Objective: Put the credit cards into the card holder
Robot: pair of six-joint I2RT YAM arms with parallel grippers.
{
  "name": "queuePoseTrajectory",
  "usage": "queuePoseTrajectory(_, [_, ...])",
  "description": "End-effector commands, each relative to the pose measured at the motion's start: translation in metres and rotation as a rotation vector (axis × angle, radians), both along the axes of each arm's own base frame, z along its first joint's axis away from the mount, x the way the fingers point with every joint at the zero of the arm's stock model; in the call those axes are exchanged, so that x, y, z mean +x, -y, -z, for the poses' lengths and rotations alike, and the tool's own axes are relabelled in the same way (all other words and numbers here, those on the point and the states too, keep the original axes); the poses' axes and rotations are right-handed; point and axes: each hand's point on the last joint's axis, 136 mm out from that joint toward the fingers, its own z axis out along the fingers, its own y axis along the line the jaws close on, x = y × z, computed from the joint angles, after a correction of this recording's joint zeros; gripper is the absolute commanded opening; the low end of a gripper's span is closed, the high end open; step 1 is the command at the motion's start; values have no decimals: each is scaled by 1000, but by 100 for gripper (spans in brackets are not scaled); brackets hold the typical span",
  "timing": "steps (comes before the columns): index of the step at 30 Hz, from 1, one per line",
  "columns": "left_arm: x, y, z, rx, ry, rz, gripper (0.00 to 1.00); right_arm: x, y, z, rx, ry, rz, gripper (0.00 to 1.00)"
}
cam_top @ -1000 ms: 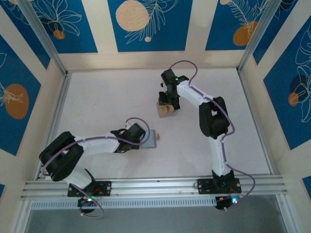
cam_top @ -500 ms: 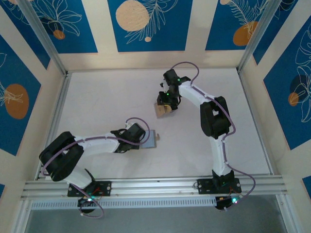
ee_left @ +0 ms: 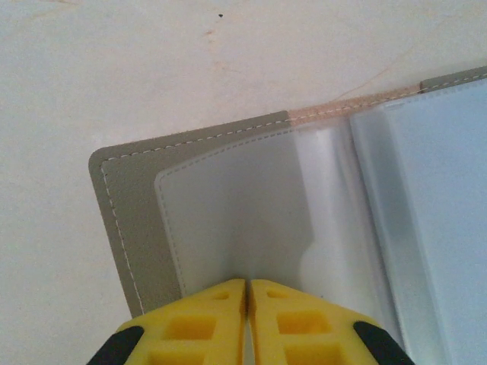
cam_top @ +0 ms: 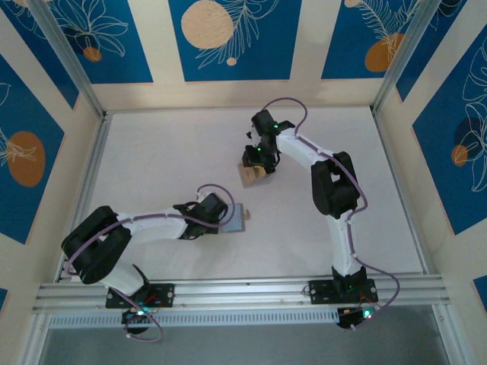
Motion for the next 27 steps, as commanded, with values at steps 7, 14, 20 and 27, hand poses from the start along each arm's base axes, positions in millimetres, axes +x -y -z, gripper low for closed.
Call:
queuePoseTrajectory(7, [-37,-14,42,44,-178,27,10,-6,-11,-21,-49,46,-39,32])
queuePoseTrajectory(14, [-38,-14,42,44,-178,30,10,6,17,-20,-141,60,41,30])
queuePoseTrajectory(20, [-38,-14,44,43,-181,30,10,6,24,-9,-155,29,46,30])
queuePoseTrajectory(27, [-38,-14,43,42,-179,28,10,3,14,-1,-114,-1,21,28])
